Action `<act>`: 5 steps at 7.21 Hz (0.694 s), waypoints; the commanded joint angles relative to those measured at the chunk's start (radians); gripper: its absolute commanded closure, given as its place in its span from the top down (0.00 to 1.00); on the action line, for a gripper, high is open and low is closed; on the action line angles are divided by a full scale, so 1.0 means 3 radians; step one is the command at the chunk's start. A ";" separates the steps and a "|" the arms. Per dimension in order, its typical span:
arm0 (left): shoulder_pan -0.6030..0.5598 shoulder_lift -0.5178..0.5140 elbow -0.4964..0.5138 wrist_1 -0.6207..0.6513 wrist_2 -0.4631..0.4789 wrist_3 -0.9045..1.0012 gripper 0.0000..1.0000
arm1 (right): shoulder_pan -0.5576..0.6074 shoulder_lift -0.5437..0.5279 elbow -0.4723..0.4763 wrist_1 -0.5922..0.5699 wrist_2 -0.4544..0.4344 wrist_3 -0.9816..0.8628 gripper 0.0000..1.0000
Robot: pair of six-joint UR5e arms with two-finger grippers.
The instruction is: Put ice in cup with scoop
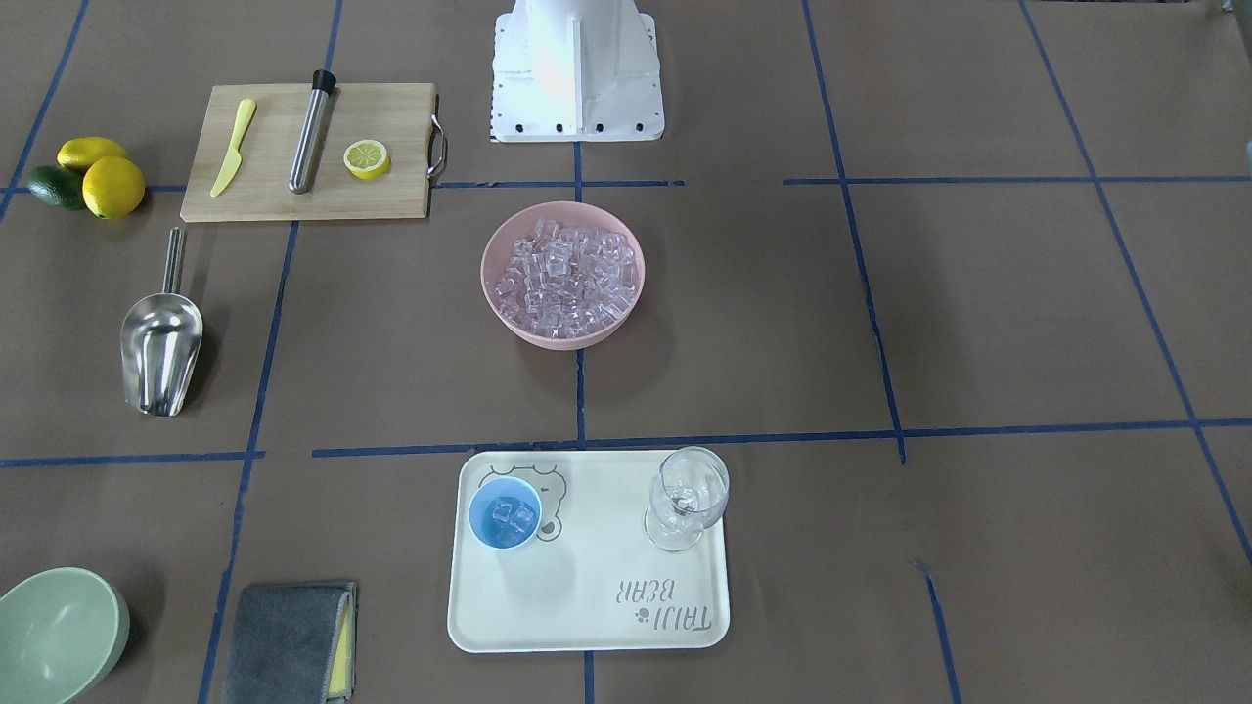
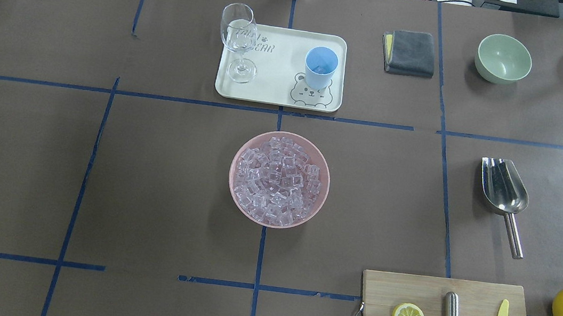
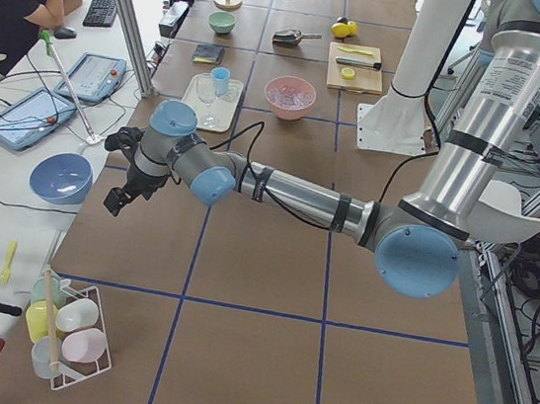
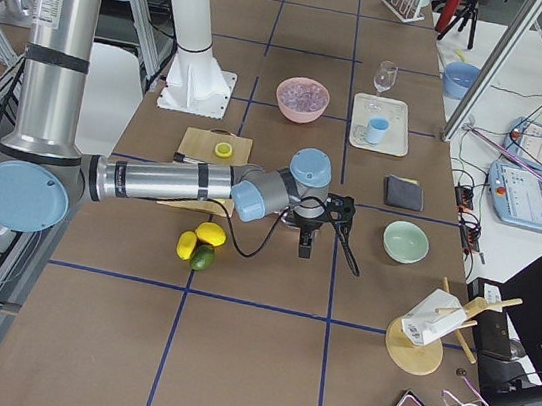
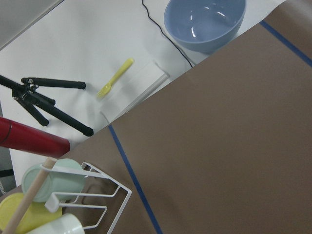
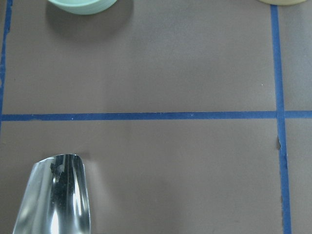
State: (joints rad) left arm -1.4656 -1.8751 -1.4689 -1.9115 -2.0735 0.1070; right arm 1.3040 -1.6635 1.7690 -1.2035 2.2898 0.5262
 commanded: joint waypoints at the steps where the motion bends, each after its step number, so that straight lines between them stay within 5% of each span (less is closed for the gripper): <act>1: -0.0395 0.0088 -0.0028 0.0704 -0.0600 0.0395 1.00 | 0.0198 0.0002 -0.0037 -0.0053 0.0022 -0.0351 1.00; 2: -0.0407 0.0509 -0.0235 0.0681 -0.0812 0.0385 1.00 | 0.0255 -0.0008 -0.0072 -0.0094 0.0027 -0.0383 1.00; 5: -0.0417 0.0962 -0.0426 0.0691 -0.0800 0.0349 1.00 | 0.0510 -0.0039 -0.0358 -0.0089 0.0206 -0.0826 1.00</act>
State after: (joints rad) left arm -1.5889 -1.6359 -1.5809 -1.7068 -2.3181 0.2141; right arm 1.4258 -1.6721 1.6932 -1.2292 2.3361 0.3410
